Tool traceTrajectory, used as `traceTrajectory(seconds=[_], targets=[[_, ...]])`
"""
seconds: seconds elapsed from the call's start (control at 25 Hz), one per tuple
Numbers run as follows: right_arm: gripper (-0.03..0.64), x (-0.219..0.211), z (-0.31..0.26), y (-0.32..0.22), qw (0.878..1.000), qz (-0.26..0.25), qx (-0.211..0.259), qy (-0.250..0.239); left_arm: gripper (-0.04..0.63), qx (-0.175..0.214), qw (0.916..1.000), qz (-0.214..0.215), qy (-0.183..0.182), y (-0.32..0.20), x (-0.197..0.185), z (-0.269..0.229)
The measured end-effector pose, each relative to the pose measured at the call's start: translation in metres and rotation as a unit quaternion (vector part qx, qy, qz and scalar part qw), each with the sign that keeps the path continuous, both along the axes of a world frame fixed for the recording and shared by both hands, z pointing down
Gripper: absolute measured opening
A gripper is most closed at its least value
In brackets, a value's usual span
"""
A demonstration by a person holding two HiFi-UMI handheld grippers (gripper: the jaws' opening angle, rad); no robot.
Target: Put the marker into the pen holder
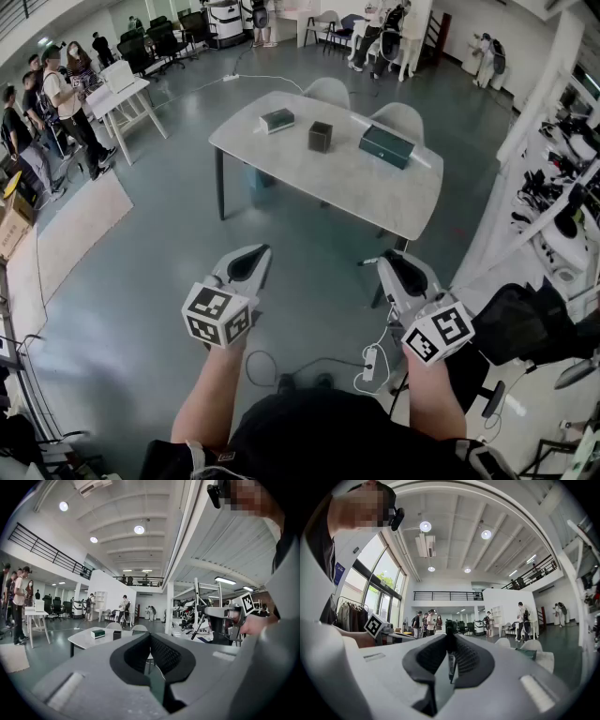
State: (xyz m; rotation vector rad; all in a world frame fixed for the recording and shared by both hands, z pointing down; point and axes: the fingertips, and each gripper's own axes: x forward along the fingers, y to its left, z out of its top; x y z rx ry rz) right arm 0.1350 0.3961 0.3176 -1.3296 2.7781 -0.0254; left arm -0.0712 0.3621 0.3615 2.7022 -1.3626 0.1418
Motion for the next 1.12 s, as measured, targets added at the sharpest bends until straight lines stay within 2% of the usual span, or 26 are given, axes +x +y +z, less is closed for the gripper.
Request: traceTrajectory(seconds=[0.28,0.72,1.12], targets=[[0.049,0.017,0.006,0.003,1.0,0.005,-0.005,-0.005,0.011,0.0,1.0,0.008,-0.005,0.001,0.018,0.001],[0.051,0.06,0.025,0.028,0.999,0.006,-0.016,-0.027,0.011,-0.023,0.9997,0.002,-0.004,0.023,0.05,0.022],[0.051,0.077,0.03,0.023,0.999,-0.004,-0.025,-0.043,0.011,-0.009,0.9999,0.006,-0.011,0.018,0.078,0.012]])
